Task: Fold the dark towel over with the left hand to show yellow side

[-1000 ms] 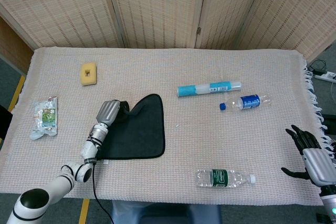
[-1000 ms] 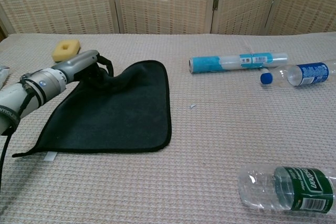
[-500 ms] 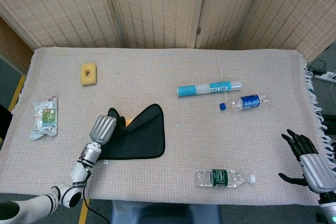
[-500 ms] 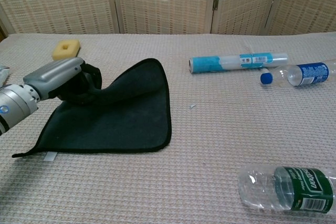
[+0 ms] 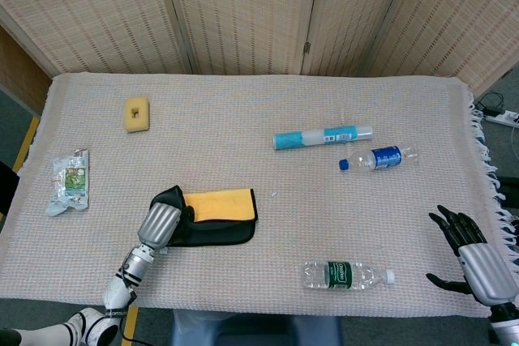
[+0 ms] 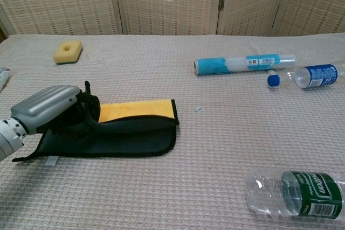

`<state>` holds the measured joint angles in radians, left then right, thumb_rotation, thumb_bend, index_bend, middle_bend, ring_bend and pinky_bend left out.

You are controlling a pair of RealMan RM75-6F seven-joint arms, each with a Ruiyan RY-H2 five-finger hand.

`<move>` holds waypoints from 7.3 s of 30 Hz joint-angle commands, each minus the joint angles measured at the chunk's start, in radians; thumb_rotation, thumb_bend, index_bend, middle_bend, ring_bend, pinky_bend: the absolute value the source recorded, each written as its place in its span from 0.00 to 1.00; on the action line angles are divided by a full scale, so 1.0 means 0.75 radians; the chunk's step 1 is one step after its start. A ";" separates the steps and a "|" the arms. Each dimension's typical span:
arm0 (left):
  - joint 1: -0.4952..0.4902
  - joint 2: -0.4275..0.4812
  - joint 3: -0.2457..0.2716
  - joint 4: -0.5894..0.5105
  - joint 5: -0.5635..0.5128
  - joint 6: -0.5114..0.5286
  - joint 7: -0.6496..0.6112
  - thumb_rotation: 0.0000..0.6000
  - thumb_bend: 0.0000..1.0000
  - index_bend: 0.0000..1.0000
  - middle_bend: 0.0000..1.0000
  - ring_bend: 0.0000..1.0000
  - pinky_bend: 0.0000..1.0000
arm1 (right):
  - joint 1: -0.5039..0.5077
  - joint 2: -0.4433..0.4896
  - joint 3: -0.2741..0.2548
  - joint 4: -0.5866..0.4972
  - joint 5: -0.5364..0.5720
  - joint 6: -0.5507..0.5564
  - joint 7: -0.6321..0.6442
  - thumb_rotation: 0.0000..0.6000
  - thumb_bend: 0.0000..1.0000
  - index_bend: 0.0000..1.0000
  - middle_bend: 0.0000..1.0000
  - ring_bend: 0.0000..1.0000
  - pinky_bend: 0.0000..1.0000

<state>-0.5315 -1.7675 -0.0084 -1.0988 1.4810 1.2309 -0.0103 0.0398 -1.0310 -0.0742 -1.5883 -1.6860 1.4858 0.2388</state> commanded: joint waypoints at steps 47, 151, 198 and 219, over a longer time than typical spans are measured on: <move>0.131 -0.033 0.071 0.151 0.176 0.150 -0.032 1.00 0.46 0.41 1.00 1.00 1.00 | 0.026 -0.016 -0.007 -0.008 0.018 -0.046 -0.030 1.00 0.12 0.00 0.00 0.00 0.00; 0.217 -0.177 0.089 0.656 0.243 0.450 -0.465 1.00 0.37 0.69 1.00 1.00 1.00 | 0.051 -0.026 -0.024 -0.021 0.009 -0.084 -0.069 1.00 0.12 0.00 0.00 0.00 0.00; 0.288 -0.140 0.083 0.637 0.224 0.429 -0.430 1.00 0.36 0.28 1.00 1.00 1.00 | 0.053 -0.029 -0.032 -0.018 0.004 -0.085 -0.073 1.00 0.12 0.00 0.00 0.00 0.00; 0.268 0.367 0.093 -0.297 0.253 0.322 0.144 1.00 0.54 0.33 1.00 1.00 1.00 | 0.050 -0.020 -0.043 -0.010 -0.027 -0.060 -0.041 1.00 0.12 0.00 0.00 0.00 0.00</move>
<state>-0.3252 -1.5004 0.0674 -1.3101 1.6724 1.4826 0.0915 0.0772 -1.0457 -0.1063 -1.5958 -1.7063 1.4406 0.2080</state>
